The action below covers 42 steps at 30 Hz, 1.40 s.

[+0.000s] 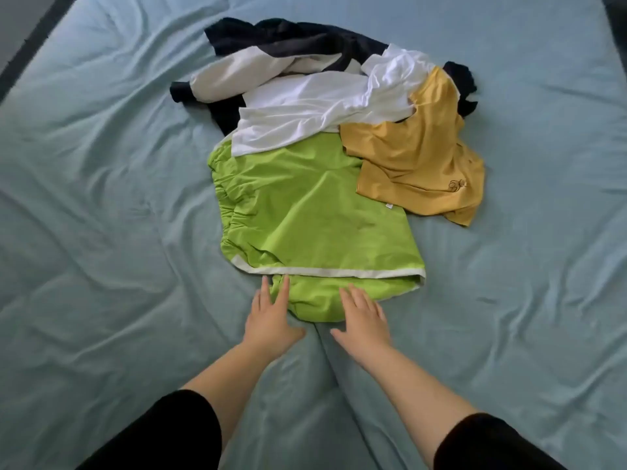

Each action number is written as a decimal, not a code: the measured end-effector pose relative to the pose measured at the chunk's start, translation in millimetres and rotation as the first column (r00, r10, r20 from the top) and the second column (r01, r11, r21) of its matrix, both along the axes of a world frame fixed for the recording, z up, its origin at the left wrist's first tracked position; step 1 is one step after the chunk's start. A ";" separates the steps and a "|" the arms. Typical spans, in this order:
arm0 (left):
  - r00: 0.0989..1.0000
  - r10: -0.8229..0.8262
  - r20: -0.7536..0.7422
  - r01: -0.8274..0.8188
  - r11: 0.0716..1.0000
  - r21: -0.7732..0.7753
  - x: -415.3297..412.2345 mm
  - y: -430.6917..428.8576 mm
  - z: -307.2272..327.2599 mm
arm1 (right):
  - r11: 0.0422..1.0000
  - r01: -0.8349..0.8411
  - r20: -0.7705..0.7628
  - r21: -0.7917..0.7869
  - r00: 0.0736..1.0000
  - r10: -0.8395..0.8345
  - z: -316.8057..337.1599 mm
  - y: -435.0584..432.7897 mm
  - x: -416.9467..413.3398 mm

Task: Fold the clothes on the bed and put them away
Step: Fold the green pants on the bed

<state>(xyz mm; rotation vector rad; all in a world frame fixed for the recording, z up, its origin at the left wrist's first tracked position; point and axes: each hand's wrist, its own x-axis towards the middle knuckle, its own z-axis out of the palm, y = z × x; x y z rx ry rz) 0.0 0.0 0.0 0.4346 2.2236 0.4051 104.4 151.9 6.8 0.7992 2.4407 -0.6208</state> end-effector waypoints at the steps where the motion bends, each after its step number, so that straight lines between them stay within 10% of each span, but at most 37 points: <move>1: 0.988 -0.112 -0.107 0.109 0.993 -0.039 -5.9 8.4 -8.4 | 0.994 -0.091 0.038 0.062 0.995 0.088 -10.7 6.4 -6.3; 7: 0.845 -0.441 -0.303 0.365 0.889 -0.277 -30.0 29.7 -51.3 | 0.925 -0.315 0.134 0.213 0.947 0.292 -56.0 37.1 -33.0; 12: 0.903 -0.160 -0.399 0.171 0.985 -0.009 -34.0 41.3 -43.7 | 0.982 -0.076 -0.136 0.170 0.986 0.100 -55.3 33.7 -39.3; 29: 0.988 -0.091 0.125 0.091 0.996 0.002 73.9 -15.6 3.2 | 0.965 0.009 0.228 -0.263 0.972 0.053 -5.5 -2.8 92.7; 33: 0.986 0.117 -0.120 -0.136 0.977 -0.162 58.3 -51.6 -8.3 | 0.972 -0.068 0.166 -0.227 0.980 0.107 -11.1 -13.9 98.5; 42: 0.812 0.559 0.168 -0.575 0.816 0.064 70.0 -55.5 -34.5 | 0.958 0.223 0.197 -0.180 0.962 -0.187 -51.2 -52.6 59.3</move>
